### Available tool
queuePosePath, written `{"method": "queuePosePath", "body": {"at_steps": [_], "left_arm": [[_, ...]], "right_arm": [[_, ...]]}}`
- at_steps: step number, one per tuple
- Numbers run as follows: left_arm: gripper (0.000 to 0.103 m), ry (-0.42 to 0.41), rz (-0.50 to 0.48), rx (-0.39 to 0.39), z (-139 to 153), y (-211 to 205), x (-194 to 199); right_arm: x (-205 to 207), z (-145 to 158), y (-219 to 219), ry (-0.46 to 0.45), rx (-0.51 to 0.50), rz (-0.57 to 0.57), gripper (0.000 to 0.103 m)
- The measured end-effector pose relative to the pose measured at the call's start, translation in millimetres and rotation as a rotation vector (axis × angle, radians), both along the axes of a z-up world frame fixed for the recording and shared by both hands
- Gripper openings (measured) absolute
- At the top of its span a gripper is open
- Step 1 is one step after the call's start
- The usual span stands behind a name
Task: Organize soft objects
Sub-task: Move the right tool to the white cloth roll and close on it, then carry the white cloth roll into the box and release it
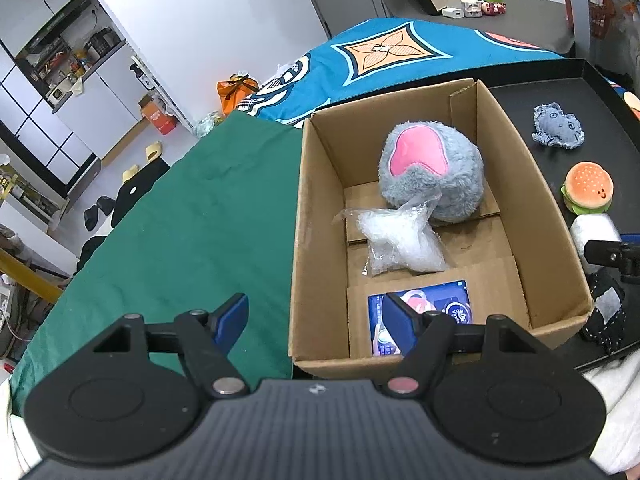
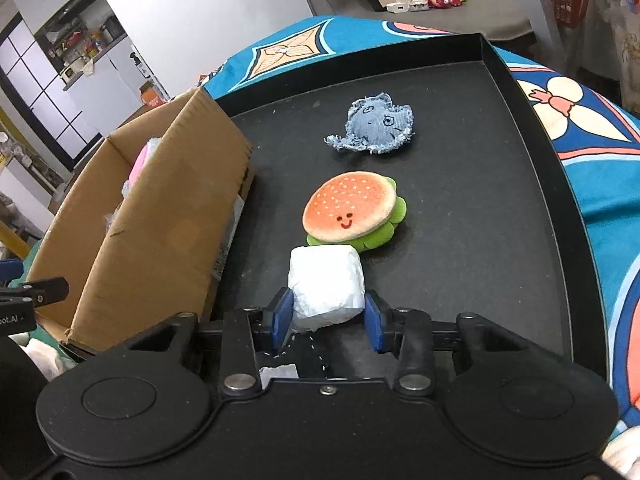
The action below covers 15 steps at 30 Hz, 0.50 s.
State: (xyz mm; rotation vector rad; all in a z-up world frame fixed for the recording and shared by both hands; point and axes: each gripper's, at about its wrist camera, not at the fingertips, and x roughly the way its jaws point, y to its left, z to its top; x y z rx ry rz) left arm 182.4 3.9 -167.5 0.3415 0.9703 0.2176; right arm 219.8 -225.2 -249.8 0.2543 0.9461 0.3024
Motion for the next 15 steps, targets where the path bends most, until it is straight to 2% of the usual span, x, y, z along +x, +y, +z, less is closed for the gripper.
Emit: {"method": "queuePosePath", "body": {"at_steps": [2, 15], "left_arm": [[0.072, 0.002, 0.001, 0.004, 0, -1, 0], [0.072, -0.010, 0.007, -0.008, 3, 1, -3]], "right_arm": [[0, 3, -4, 0.014, 0.003, -0.017, 0.037], [-12, 18, -4, -0.035, -0.042, -0.028, 0.037]]}}
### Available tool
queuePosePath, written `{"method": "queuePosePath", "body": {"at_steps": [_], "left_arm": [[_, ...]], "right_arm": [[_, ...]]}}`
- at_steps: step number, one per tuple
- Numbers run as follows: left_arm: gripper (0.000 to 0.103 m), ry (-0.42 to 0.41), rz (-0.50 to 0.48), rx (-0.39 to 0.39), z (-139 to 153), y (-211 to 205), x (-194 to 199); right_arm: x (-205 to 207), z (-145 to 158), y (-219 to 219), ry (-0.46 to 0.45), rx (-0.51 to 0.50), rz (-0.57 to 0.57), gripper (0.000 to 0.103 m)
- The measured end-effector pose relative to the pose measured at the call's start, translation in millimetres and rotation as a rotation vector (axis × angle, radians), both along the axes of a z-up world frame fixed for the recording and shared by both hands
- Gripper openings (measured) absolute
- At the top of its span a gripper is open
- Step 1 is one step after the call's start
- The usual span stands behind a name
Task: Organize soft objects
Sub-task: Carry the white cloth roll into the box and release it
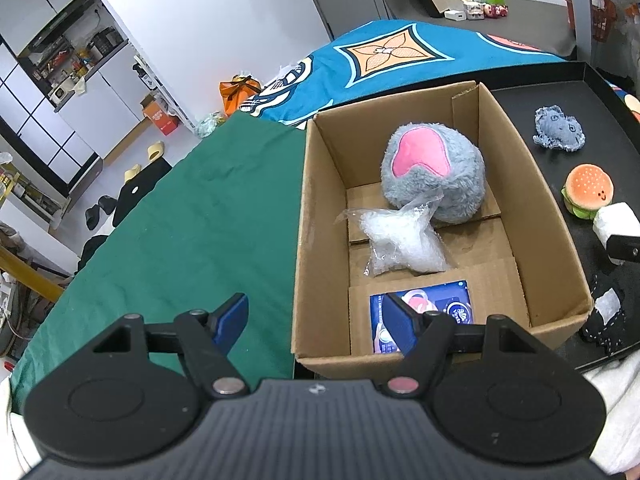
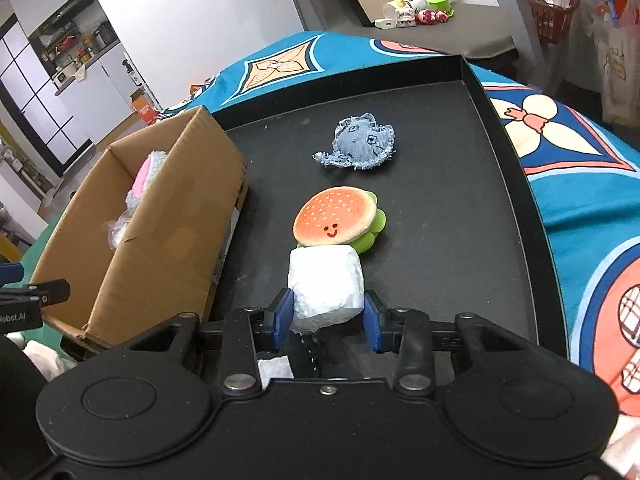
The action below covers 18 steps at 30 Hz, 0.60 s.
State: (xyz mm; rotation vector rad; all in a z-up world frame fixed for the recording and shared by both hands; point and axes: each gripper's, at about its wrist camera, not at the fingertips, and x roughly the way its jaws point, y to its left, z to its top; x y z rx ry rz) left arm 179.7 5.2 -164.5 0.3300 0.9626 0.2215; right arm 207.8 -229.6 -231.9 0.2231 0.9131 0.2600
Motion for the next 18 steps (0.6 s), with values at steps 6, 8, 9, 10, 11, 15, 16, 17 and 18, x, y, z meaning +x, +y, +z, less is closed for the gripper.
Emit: {"method": "queuePosePath", "body": {"at_steps": [6, 8, 9, 10, 11, 15, 16, 17, 18], "left_arm": [[0.072, -0.014, 0.002, -0.025, 3, 3, -2], [0.072, -0.020, 0.002, -0.032, 4, 4, -3], [0.072, -0.023, 0.003, -0.038, 5, 5, -3], [0.072, -0.026, 0.004, -0.044, 5, 5, -3], [0.072, -0.028, 0.007, -0.051, 6, 6, -3], [0.072, -0.041, 0.015, -0.076, 7, 10, -4], [0.072, -0.044, 0.014, -0.078, 8, 10, -5], [0.072, -0.046, 0.011, -0.080, 8, 10, -5], [0.072, -0.048, 0.009, -0.082, 8, 10, -5]], "right_arm": [[-4, 9, 2, -0.023, -0.021, 0.005, 0.037], [-6, 11, 4, -0.032, -0.034, 0.013, 0.037], [-6, 12, 6, -0.033, -0.040, 0.016, 0.037], [-7, 14, 7, -0.033, -0.046, 0.018, 0.037], [-7, 16, 7, -0.035, -0.050, 0.019, 0.037], [-7, 24, 11, -0.044, -0.068, 0.025, 0.037], [-7, 28, 13, -0.049, -0.075, 0.028, 0.037], [-6, 30, 15, -0.053, -0.079, 0.030, 0.037], [-6, 33, 16, -0.056, -0.084, 0.031, 0.037]]}}
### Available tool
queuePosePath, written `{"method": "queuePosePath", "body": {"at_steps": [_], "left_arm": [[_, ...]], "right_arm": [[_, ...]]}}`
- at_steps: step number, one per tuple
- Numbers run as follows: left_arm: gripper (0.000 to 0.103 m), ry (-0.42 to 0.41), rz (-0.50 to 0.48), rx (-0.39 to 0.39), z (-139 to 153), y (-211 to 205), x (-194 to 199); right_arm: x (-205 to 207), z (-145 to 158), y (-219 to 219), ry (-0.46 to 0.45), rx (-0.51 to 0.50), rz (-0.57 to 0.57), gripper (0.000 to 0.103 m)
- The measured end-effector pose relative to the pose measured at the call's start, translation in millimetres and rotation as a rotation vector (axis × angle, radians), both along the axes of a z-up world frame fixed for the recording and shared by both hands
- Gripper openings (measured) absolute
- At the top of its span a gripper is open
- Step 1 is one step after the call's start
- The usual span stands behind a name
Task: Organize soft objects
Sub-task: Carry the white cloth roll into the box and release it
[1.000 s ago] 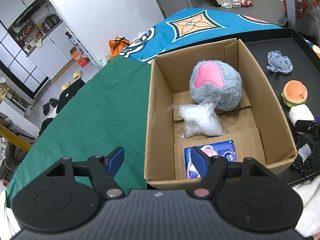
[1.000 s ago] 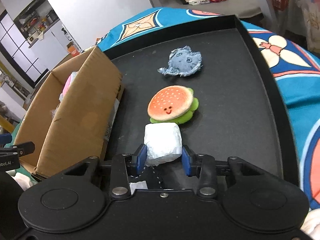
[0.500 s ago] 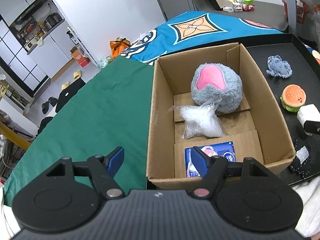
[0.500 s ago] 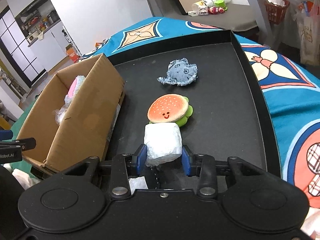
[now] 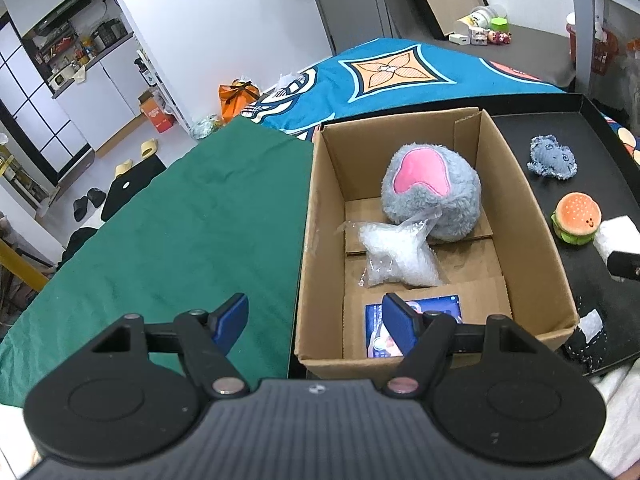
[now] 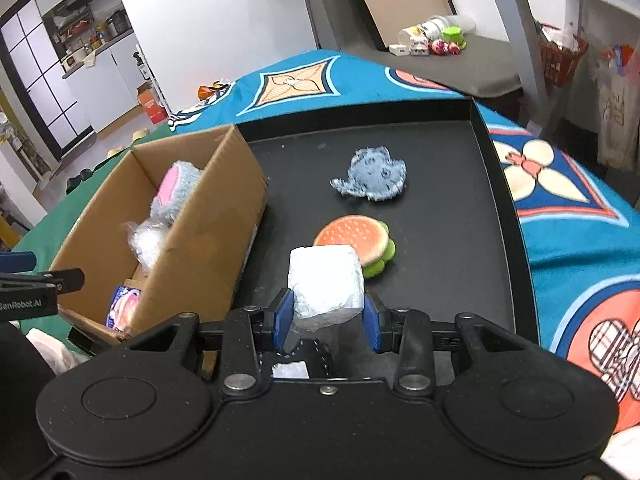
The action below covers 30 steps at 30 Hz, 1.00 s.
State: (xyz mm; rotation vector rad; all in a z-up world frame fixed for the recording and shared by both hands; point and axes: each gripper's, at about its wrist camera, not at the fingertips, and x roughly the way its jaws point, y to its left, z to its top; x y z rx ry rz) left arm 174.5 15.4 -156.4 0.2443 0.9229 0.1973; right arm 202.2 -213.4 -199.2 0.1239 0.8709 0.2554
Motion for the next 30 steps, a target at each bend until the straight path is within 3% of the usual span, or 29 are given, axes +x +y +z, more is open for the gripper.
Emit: {"method": "queuePosePath", "body": {"at_steps": [30], "left_arm": [[0.069, -0.036, -0.001, -0.140, 6, 20, -7]], "right_arm": [[12, 63, 84, -0.113, -0.164, 0.193, 0.037]]}}
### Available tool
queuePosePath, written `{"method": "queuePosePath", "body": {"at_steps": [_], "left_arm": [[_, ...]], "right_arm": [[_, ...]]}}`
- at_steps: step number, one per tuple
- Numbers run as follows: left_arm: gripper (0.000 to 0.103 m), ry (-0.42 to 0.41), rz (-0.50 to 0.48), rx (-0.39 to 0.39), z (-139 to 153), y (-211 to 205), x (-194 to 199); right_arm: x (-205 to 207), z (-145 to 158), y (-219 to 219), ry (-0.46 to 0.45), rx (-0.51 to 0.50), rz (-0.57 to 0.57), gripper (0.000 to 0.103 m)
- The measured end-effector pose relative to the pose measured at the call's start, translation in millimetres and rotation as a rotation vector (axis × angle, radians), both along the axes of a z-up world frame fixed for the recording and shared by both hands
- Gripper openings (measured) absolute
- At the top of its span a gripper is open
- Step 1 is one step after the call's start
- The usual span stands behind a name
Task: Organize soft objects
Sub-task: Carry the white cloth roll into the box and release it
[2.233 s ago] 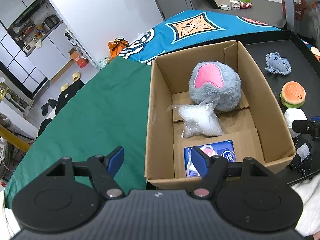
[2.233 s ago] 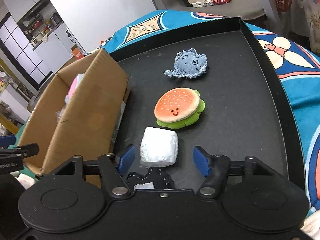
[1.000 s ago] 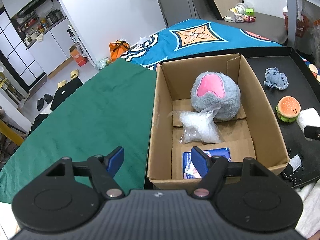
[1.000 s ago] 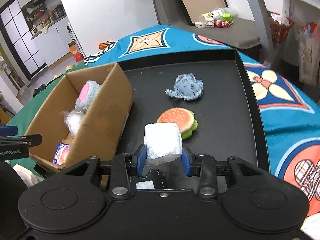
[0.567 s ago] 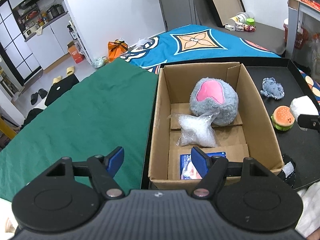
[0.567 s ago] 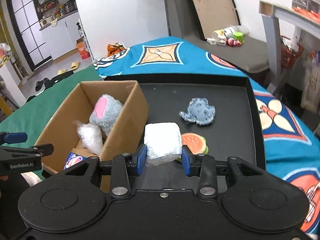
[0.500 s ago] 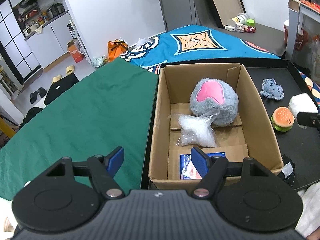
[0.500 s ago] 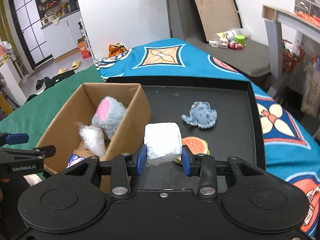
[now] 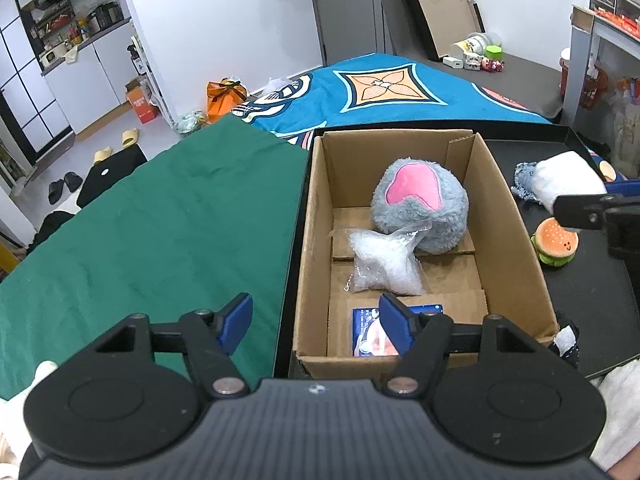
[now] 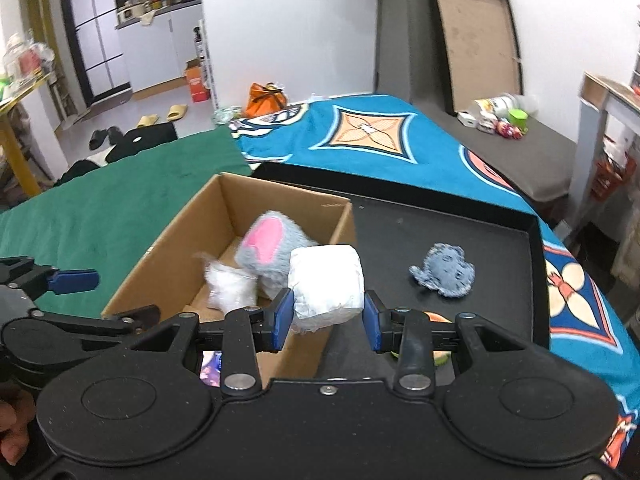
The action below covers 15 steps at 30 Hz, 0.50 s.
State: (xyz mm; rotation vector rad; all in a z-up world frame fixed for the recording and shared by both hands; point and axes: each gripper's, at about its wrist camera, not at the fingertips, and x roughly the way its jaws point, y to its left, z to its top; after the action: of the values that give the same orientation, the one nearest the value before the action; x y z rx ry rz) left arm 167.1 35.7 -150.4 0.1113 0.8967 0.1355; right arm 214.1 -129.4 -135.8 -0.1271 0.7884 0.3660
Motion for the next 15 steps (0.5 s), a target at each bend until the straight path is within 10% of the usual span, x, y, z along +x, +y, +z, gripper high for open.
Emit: {"method": "queuePosePath", "body": {"at_steps": [7, 15], "left_arm": [[0.059, -0.012, 0.000, -0.048, 1, 6, -2], [0.021, 0.022, 0.013, -0.130, -7, 19, 3]], "right_arm": [[-2, 3, 25, -0.009, -0.040, 0.059, 0.037], [-1, 1, 46, 0.000, -0.078, 0.070, 0.037]]}}
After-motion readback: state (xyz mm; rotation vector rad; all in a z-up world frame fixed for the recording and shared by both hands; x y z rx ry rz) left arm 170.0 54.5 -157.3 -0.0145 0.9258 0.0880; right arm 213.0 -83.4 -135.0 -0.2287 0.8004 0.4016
